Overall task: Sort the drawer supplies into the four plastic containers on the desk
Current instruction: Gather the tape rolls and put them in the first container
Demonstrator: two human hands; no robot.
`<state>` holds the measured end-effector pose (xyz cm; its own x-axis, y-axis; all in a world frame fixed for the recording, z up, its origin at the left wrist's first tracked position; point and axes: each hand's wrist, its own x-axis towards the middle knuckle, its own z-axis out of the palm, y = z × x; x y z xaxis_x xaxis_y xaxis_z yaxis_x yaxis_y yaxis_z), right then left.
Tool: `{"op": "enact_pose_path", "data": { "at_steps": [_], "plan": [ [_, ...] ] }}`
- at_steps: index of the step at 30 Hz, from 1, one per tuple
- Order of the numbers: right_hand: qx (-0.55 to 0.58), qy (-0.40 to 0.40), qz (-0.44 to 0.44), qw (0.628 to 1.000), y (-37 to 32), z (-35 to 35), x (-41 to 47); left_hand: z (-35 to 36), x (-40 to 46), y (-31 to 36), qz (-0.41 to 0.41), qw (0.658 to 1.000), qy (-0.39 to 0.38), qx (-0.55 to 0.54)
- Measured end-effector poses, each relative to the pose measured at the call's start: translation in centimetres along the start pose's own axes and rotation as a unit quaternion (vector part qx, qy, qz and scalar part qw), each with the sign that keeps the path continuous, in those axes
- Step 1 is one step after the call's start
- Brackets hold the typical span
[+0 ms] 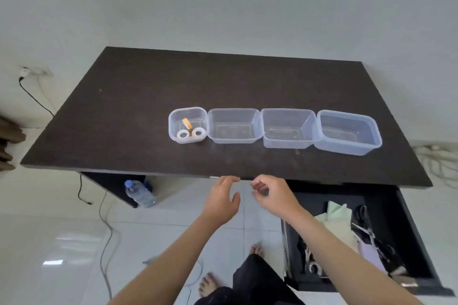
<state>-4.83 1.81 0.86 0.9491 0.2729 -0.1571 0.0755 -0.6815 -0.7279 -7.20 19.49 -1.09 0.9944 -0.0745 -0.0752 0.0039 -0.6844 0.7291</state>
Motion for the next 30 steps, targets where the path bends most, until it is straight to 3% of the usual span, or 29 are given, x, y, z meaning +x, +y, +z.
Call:
{"op": "enact_pose_path", "data": {
  "at_steps": [9, 17, 22, 26, 30],
  "plan": [
    [0.001, 0.017, 0.137, 0.990, 11.9, -6.2, -8.4, 11.4, -2.2, 7.5, 0.021, 0.992, -0.124, -0.005],
    [-0.020, -0.101, 0.206, 0.973, 21.3, -8.7, -13.1, 20.9, -3.7, 11.3, -0.071, 0.969, -0.237, 0.016],
    [-0.049, -0.251, 0.226, 0.940, 25.0, -8.4, -13.7, 24.8, -4.5, 10.5, -0.150, 0.939, -0.303, 0.066],
    [-0.128, -0.316, 0.195, 0.920, 27.0, -8.8, -13.9, 26.3, -4.8, 9.5, -0.140, 0.920, -0.341, 0.133],
    [-0.129, -0.311, 0.182, 0.924, 28.1, -9.2, -13.8, 27.2, -5.1, 9.1, -0.117, 0.920, -0.333, 0.173]
  ]
}}
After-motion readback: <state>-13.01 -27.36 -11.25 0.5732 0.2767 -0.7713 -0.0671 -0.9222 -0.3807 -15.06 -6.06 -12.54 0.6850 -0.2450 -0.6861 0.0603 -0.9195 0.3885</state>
